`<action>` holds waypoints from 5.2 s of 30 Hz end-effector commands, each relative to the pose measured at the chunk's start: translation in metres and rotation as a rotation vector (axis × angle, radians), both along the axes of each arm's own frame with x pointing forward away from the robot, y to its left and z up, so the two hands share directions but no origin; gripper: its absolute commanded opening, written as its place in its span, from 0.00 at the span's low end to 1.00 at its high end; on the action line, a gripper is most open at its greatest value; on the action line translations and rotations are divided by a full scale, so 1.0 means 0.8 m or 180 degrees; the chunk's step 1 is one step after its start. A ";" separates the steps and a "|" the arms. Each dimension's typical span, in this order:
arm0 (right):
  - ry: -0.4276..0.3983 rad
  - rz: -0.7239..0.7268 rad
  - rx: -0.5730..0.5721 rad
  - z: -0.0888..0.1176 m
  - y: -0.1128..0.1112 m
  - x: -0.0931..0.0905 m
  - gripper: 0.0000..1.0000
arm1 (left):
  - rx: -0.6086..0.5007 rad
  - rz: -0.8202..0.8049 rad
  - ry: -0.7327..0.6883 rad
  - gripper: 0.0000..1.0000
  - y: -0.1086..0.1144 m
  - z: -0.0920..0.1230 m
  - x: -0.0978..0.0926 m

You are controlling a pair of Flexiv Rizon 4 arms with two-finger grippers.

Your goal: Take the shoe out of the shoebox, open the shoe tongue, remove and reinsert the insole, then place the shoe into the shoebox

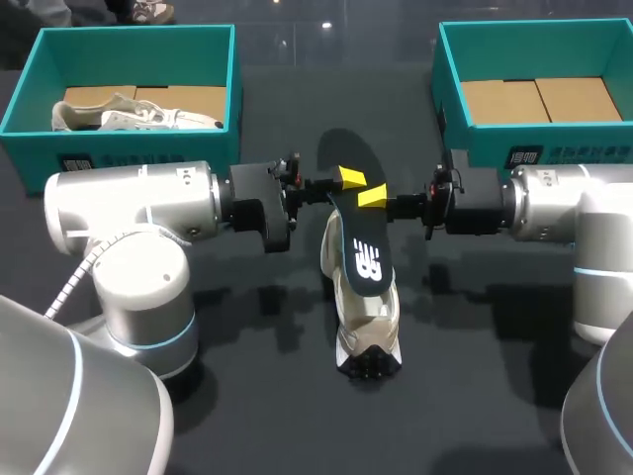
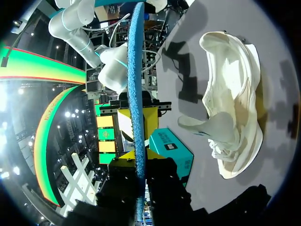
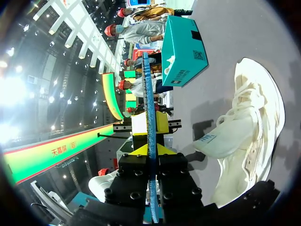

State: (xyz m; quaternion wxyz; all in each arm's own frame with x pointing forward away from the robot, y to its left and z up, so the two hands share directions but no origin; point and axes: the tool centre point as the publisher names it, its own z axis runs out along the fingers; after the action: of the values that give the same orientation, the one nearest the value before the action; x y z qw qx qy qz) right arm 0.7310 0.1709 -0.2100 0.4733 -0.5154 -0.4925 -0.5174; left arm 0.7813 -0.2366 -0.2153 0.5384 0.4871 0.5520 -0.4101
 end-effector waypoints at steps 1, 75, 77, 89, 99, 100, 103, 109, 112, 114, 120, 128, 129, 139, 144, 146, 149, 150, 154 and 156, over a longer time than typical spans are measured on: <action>-0.0001 -0.0005 -0.0006 0.000 0.001 -0.002 0.00 | 0.0011 0.0022 -0.0015 0.00 -0.006 -0.002 0.001; -0.3328 0.0425 -0.1965 -0.029 -0.113 -0.099 1.00 | 0.0037 -0.1315 0.1923 0.00 0.043 0.004 -0.157; -0.3328 0.0425 -0.1965 -0.029 -0.113 -0.099 1.00 | 0.0037 -0.1315 0.1923 0.00 0.043 0.004 -0.157; -0.3911 0.1168 -0.2651 -0.037 -0.165 -0.143 1.00 | -0.0299 -0.1017 0.2376 0.00 0.015 -0.006 -0.260; -0.3911 0.1168 -0.2651 -0.037 -0.165 -0.143 1.00 | -0.0294 -0.0941 0.2408 0.00 0.014 -0.007 -0.264; -0.3911 0.1168 -0.2651 -0.037 -0.165 -0.143 1.00 | -0.0294 -0.0941 0.2408 0.00 0.014 -0.007 -0.264; -0.4027 0.1371 -0.2696 -0.038 -0.165 -0.139 1.00 | -0.0453 -0.0972 0.2671 0.00 -0.001 -0.015 -0.265; -0.4096 0.1746 -0.2787 -0.065 -0.153 -0.135 1.00 | -0.0629 -0.1056 0.3098 0.00 -0.016 -0.016 -0.261; -0.4098 0.1852 -0.2802 -0.081 -0.148 -0.129 1.00 | -0.0673 -0.1133 0.3222 0.00 -0.023 -0.012 -0.257; -0.4092 0.1866 -0.2767 -0.087 -0.145 -0.126 1.00 | -0.0643 -0.1204 0.3278 0.00 -0.025 -0.010 -0.256; -0.4042 0.1833 -0.2780 -0.088 -0.145 -0.126 1.00 | -0.0643 -0.1204 0.3278 0.00 -0.025 -0.010 -0.256; -0.3992 0.2014 -0.2815 -0.098 -0.131 -0.117 1.00 | -0.0752 -0.1184 0.3290 0.00 -0.021 -0.022 -0.252; -0.3982 0.2054 -0.2811 -0.102 -0.128 -0.114 1.00 | -0.0785 -0.1137 0.3295 0.00 -0.020 -0.025 -0.249; -0.3903 0.2230 -0.2720 -0.142 -0.109 -0.102 1.00 | -0.0937 -0.1006 0.3270 0.00 0.000 -0.038 -0.242; -0.3935 0.2234 -0.2661 -0.152 -0.105 -0.100 1.00 | -0.0956 -0.0932 0.3187 0.00 0.011 -0.030 -0.240; -0.3935 0.2306 -0.2669 -0.158 -0.102 -0.096 1.00 | -0.0946 -0.0919 0.3179 0.00 0.014 -0.028 -0.238; -0.3914 0.2357 -0.2700 -0.166 -0.098 -0.091 1.00 | -0.0947 -0.0877 0.3170 0.00 0.018 -0.027 -0.236; -0.3897 0.2360 -0.2731 -0.168 -0.096 -0.090 1.00 | -0.0953 -0.0867 0.3165 0.00 0.020 -0.026 -0.235; -0.3874 0.2351 -0.2801 -0.174 -0.090 -0.092 1.00 | -0.0976 -0.0851 0.3142 0.00 0.023 -0.024 -0.234; -0.3892 0.2284 -0.2827 -0.176 -0.090 -0.095 1.00 | -0.0965 -0.0863 0.3140 0.00 0.024 -0.022 -0.235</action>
State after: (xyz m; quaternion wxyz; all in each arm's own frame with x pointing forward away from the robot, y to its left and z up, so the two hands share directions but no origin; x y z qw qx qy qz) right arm 0.6567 0.0869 -0.3397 0.0194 -0.0896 -0.9549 -0.2826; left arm 0.5967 -0.2212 -0.2354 0.2213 0.2198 0.6046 -0.7329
